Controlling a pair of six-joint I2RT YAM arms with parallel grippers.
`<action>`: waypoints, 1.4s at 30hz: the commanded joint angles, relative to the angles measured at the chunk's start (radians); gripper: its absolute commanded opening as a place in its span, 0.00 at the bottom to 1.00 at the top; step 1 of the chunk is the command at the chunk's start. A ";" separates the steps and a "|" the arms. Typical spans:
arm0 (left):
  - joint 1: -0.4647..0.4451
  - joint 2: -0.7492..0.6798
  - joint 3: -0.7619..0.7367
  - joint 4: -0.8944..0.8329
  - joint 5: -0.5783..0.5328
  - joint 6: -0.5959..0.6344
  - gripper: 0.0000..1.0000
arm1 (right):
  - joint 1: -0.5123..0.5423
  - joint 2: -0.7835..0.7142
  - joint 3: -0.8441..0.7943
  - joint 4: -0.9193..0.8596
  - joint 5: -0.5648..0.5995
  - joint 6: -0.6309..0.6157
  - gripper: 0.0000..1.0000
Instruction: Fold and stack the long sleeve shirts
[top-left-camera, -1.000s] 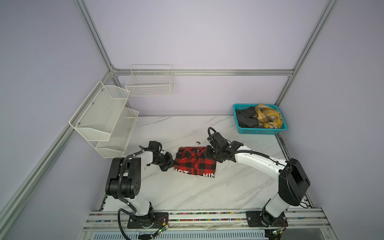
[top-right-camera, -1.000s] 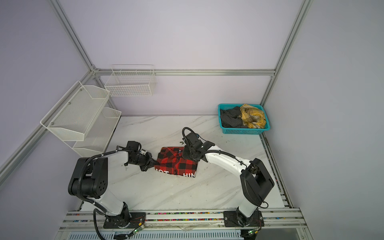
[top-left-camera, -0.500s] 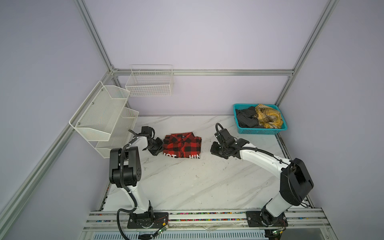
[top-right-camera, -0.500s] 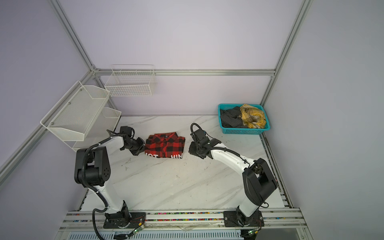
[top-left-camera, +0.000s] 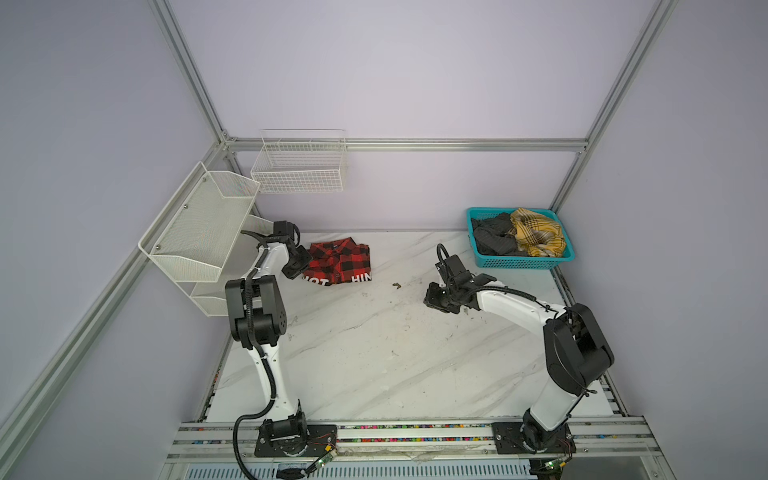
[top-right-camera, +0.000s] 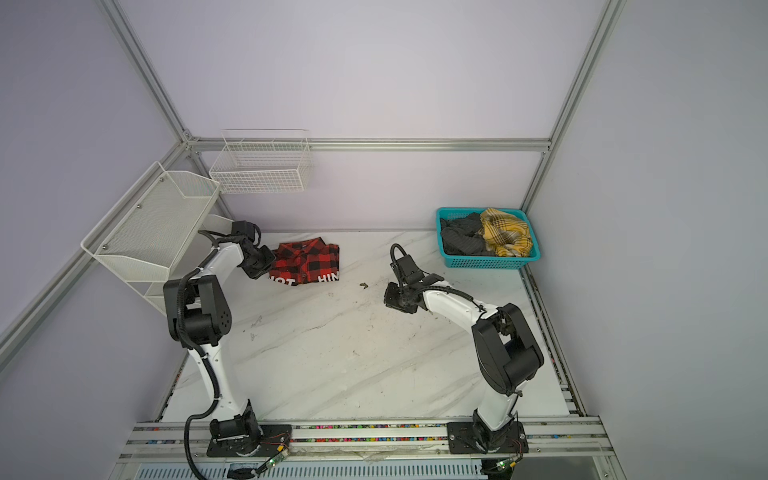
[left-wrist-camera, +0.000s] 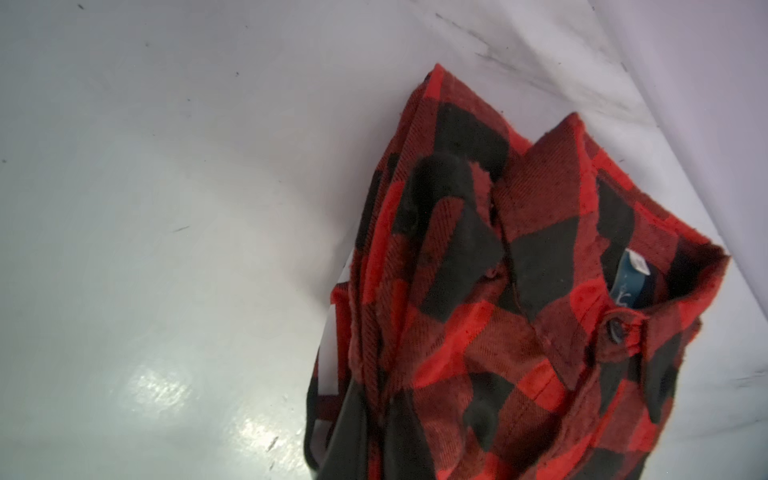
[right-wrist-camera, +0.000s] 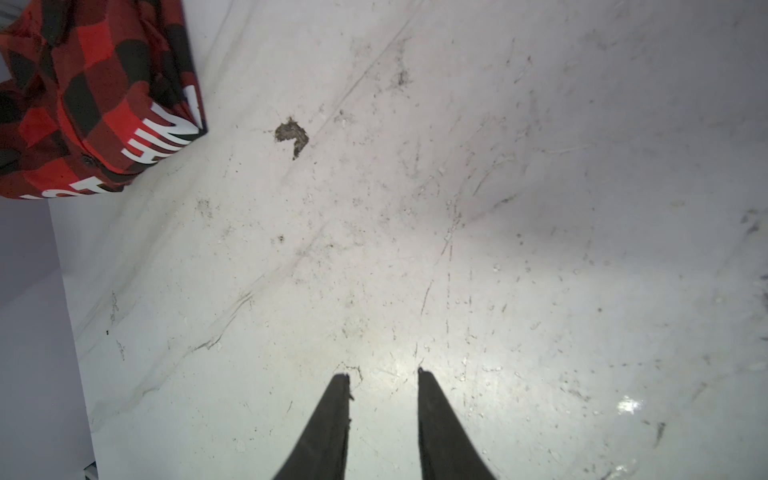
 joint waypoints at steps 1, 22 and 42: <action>0.064 -0.013 0.134 -0.011 -0.148 0.042 0.00 | -0.020 -0.005 -0.011 0.019 -0.025 -0.023 0.31; -0.056 -0.256 -0.081 0.067 -0.343 0.100 0.73 | -0.041 -0.104 -0.038 -0.032 -0.024 0.001 0.31; -0.299 0.154 0.284 0.135 -0.022 0.065 0.26 | -0.044 -0.180 -0.098 -0.056 0.001 0.033 0.31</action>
